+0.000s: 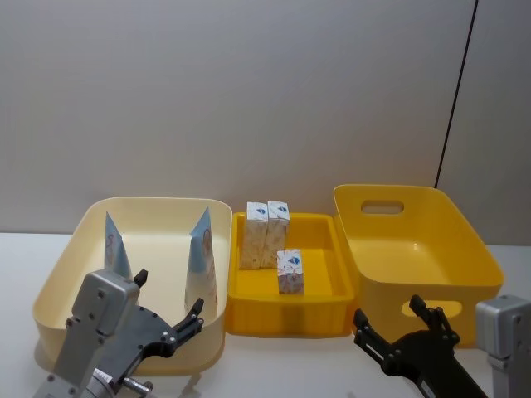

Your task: Bimanual collaborative sorting of washing and personal care products

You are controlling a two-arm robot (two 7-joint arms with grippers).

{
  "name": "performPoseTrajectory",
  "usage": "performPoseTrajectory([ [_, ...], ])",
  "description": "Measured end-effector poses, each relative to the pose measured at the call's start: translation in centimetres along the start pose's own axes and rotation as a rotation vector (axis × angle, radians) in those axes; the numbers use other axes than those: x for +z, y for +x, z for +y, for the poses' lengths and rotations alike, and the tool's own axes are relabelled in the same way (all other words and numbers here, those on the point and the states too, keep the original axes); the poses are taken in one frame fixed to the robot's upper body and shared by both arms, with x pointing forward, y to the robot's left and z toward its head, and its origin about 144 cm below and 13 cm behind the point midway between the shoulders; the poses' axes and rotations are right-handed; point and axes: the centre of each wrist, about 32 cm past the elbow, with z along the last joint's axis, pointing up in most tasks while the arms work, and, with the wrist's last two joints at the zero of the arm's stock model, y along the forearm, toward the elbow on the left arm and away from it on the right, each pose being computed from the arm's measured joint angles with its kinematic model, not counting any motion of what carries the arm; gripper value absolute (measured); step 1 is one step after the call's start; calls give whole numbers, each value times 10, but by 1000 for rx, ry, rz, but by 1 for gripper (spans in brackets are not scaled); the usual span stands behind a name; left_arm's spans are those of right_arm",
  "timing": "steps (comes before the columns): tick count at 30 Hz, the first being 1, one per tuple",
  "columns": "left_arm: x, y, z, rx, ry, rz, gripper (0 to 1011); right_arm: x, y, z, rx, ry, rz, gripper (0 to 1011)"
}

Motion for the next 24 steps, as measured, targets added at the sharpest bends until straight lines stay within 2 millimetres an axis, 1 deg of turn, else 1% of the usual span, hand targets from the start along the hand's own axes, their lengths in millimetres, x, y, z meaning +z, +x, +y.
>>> performPoseTrajectory([
  [8, 0, 0, 0, 0, 0, 0, 1002, 1, -1, 0, -1, -2, 3, 1001],
  [16, 0, 0, 0, 0, 0, 0, 1002, 12, -7, 0, -32, -33, 40, 1001],
  [21, 0, 0, 0, 0, 0, 0, 1002, 27, -15, 1, -70, -77, 90, 1001],
  [23, 0, 0, 0, 0, 0, 0, 1002, 34, -19, 1, -87, -97, 111, 1001],
  [24, 0, 0, 0, 0, 0, 0, 1002, 42, -22, 3, -101, -111, 127, 1001],
])
